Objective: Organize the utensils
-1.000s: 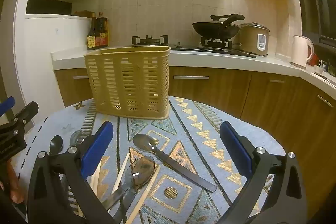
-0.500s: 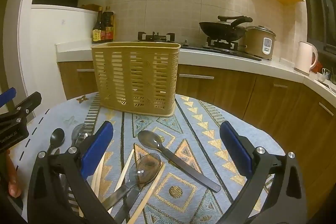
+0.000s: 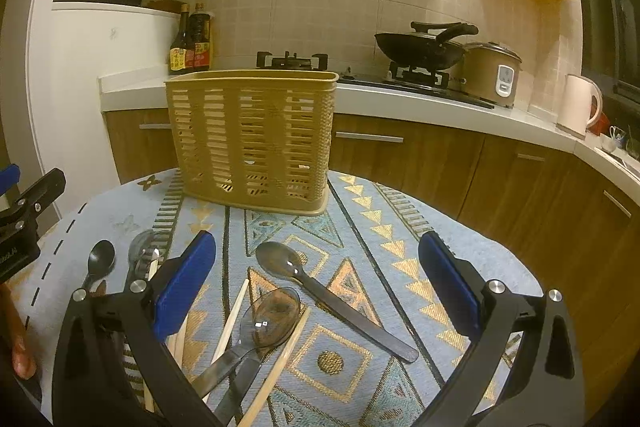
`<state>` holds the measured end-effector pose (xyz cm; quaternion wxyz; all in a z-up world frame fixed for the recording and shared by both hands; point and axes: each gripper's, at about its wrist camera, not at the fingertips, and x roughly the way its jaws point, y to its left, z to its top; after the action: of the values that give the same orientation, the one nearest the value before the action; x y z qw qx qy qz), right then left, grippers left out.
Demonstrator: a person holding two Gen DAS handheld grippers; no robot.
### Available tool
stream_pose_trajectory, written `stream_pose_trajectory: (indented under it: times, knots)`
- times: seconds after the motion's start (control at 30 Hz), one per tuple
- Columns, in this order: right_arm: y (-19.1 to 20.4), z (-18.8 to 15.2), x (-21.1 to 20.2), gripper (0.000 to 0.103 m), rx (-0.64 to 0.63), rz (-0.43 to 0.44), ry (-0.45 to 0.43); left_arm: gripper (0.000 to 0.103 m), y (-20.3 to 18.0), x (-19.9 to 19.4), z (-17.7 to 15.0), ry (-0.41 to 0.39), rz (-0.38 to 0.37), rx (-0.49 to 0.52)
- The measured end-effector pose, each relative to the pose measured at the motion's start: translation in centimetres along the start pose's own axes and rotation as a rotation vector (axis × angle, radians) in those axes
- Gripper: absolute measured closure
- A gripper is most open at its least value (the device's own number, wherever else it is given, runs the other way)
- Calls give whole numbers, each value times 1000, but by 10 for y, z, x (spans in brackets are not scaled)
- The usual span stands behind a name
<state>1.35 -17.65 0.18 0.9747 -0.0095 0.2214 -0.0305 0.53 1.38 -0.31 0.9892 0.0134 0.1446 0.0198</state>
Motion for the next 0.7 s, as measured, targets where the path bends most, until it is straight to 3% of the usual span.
stream_pose_trajectory:
  times: [0.7]
  knots:
    - [2,0,5,6,-2,14,12,7,-1,2,1,9,0,4]
